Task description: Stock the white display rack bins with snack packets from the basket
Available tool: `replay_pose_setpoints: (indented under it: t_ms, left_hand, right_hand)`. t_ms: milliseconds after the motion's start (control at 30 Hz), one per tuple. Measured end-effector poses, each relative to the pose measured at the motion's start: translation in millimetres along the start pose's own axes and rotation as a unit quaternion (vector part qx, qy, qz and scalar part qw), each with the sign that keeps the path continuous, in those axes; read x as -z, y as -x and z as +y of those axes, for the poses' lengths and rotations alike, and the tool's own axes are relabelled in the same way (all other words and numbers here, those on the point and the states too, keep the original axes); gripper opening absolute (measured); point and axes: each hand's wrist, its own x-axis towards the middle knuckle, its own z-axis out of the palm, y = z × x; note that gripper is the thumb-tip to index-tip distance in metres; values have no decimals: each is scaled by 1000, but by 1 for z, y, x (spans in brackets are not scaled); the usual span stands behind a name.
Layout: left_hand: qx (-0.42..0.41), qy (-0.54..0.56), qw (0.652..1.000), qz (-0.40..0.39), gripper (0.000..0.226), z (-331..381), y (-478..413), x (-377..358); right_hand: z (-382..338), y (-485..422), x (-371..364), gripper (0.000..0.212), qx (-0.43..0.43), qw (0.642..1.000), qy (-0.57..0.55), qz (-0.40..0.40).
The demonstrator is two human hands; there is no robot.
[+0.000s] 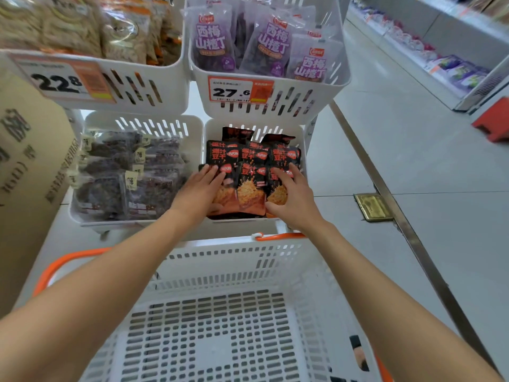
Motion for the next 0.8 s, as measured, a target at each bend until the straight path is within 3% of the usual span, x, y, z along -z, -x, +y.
replay_pose_setpoints:
  t_ms: [800]
  left_hand:
    - [-32,19,998,42,94,0,7,-2]
  right_hand:
    - [-3,6,-9,78,-9,1000,-2,7]
